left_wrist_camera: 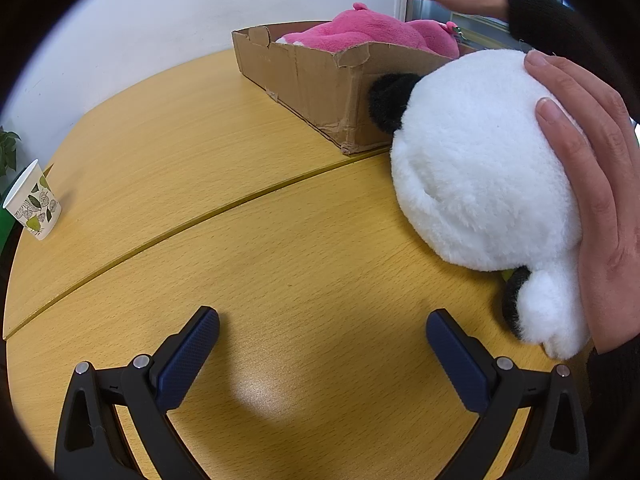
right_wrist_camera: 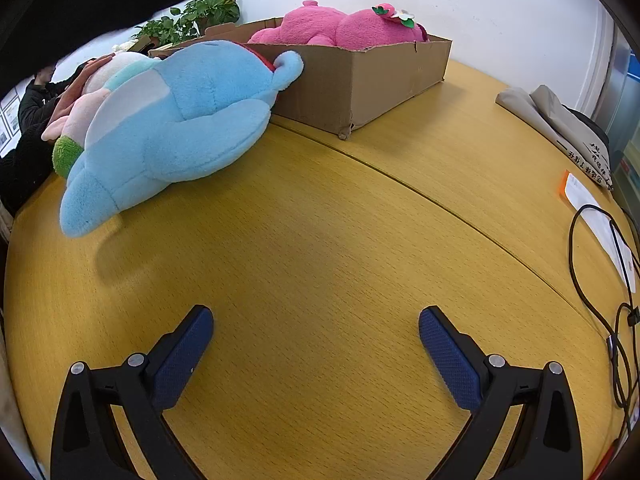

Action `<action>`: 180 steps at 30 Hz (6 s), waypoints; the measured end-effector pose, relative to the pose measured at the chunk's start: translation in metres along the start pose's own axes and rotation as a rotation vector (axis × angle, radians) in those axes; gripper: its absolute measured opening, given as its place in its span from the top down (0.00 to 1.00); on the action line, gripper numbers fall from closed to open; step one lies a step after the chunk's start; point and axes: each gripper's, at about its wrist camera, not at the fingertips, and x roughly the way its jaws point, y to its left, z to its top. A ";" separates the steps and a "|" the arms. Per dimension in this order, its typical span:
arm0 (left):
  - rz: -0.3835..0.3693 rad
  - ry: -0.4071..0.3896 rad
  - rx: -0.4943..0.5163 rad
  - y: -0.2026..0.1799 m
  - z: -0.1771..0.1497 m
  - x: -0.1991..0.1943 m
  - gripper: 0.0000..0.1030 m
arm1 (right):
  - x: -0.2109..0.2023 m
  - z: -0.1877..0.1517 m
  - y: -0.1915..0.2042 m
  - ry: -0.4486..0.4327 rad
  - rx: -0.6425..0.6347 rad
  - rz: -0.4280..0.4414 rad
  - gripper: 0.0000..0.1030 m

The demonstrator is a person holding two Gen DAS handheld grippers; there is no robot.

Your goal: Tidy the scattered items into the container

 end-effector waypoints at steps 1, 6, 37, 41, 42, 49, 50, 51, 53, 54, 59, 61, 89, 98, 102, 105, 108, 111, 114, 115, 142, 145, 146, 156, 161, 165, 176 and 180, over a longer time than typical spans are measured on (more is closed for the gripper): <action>0.000 0.000 0.000 0.000 0.000 0.000 0.00 | 0.000 0.000 0.000 0.000 0.000 0.000 0.00; 0.000 0.000 0.000 0.000 0.000 0.000 0.00 | 0.000 0.000 0.000 0.000 0.000 0.000 0.00; 0.005 0.000 -0.007 0.000 0.001 0.000 0.00 | 0.001 0.000 0.000 0.000 0.001 0.000 0.00; 0.005 0.000 -0.007 0.000 0.001 -0.001 0.00 | 0.000 0.000 0.000 0.000 0.001 0.000 0.00; 0.005 0.000 -0.007 0.000 0.001 -0.001 0.00 | 0.001 0.000 0.000 0.000 0.001 0.000 0.00; 0.011 0.000 -0.014 0.000 0.001 -0.001 0.00 | 0.000 0.000 0.000 0.000 0.001 0.000 0.00; 0.010 0.000 -0.014 0.000 0.001 -0.001 0.00 | 0.001 0.000 0.000 0.000 0.001 0.000 0.00; 0.011 0.000 -0.014 0.000 0.001 -0.001 0.00 | 0.001 0.000 0.000 0.000 0.001 0.000 0.00; 0.012 0.000 -0.015 0.000 0.001 -0.001 0.00 | 0.001 0.000 0.000 0.000 0.001 0.000 0.00; 0.042 0.000 -0.054 0.000 0.001 -0.001 0.00 | 0.001 0.000 0.000 0.000 0.001 0.000 0.00; 0.042 0.000 -0.054 0.000 0.002 -0.001 0.00 | 0.001 0.000 0.000 0.000 0.001 0.000 0.00; 0.042 0.000 -0.054 0.000 0.002 -0.001 0.00 | 0.001 0.000 0.000 0.000 0.001 0.000 0.00; 0.044 0.000 -0.056 0.001 0.001 -0.003 0.00 | 0.001 0.000 0.000 0.000 0.001 0.000 0.00; 0.044 0.000 -0.056 0.001 0.001 -0.003 0.00 | 0.001 0.000 0.000 0.000 0.001 0.000 0.00; 0.044 -0.001 -0.056 0.005 -0.001 0.000 0.00 | 0.001 0.000 0.000 0.000 0.001 0.000 0.00; 0.038 0.000 -0.052 0.005 -0.002 -0.002 0.00 | 0.001 0.000 0.001 0.000 0.001 0.000 0.00; 0.039 0.000 -0.051 0.004 -0.002 -0.002 0.00 | 0.001 0.000 0.001 0.000 0.001 0.000 0.00; 0.039 0.000 -0.051 0.004 -0.001 -0.003 0.00 | 0.001 0.000 0.001 0.000 0.001 0.000 0.00; 0.039 0.000 -0.051 0.004 -0.001 -0.003 0.00 | 0.001 0.000 0.001 0.000 0.001 0.000 0.00; 0.039 0.000 -0.051 0.004 -0.001 -0.003 0.00 | 0.001 0.000 0.001 0.000 0.001 0.000 0.00; 0.041 0.000 -0.053 0.004 -0.001 -0.003 0.00 | 0.002 0.000 0.001 0.000 0.002 0.000 0.00; 0.041 0.000 -0.053 0.004 0.000 -0.004 0.00 | 0.002 0.000 0.001 0.000 0.002 0.000 0.00; 0.041 0.000 -0.053 0.004 0.000 -0.004 0.00 | 0.002 0.000 0.001 0.000 0.002 0.000 0.00; 0.041 0.000 -0.053 0.004 0.000 -0.004 0.00 | 0.003 0.000 0.000 0.000 0.002 0.000 0.00; 0.041 0.000 -0.053 0.004 0.000 -0.004 0.00 | 0.003 0.000 0.000 0.000 0.002 0.000 0.00; 0.041 0.000 -0.053 0.004 0.000 -0.005 0.00 | 0.003 0.000 0.000 0.000 0.002 0.000 0.00; 0.041 0.000 -0.053 0.004 0.000 -0.005 0.00 | 0.004 -0.001 0.001 0.000 0.002 0.000 0.00; 0.041 0.000 -0.053 0.004 0.000 -0.005 0.00 | 0.004 -0.001 0.001 0.000 0.002 0.000 0.00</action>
